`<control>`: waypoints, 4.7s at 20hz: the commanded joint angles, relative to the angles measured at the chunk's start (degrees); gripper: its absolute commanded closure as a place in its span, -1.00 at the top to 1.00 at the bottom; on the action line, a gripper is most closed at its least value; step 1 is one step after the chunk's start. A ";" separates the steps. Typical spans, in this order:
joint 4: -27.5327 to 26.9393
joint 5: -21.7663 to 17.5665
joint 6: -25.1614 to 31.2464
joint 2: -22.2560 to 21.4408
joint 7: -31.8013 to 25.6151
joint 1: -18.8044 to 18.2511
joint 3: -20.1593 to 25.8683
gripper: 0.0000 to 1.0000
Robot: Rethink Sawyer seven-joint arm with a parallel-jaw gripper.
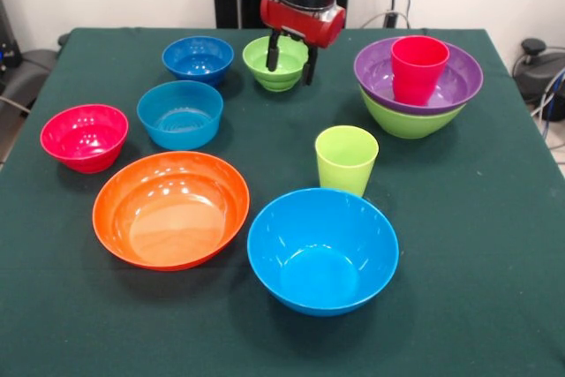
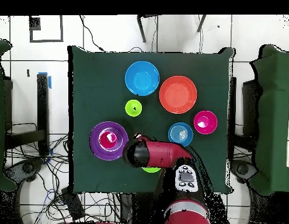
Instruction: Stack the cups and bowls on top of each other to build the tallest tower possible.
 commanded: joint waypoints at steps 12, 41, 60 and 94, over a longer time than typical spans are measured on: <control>5.73 2.11 -3.39 4.78 8.57 2.15 3.34 1.00; 3.51 2.12 -6.83 8.61 7.33 3.26 1.70 -1.00; 2.12 4.14 5.98 1.69 5.49 5.39 0.14 -1.00; -15.84 7.30 36.99 -8.83 8.10 14.68 -3.30 -1.00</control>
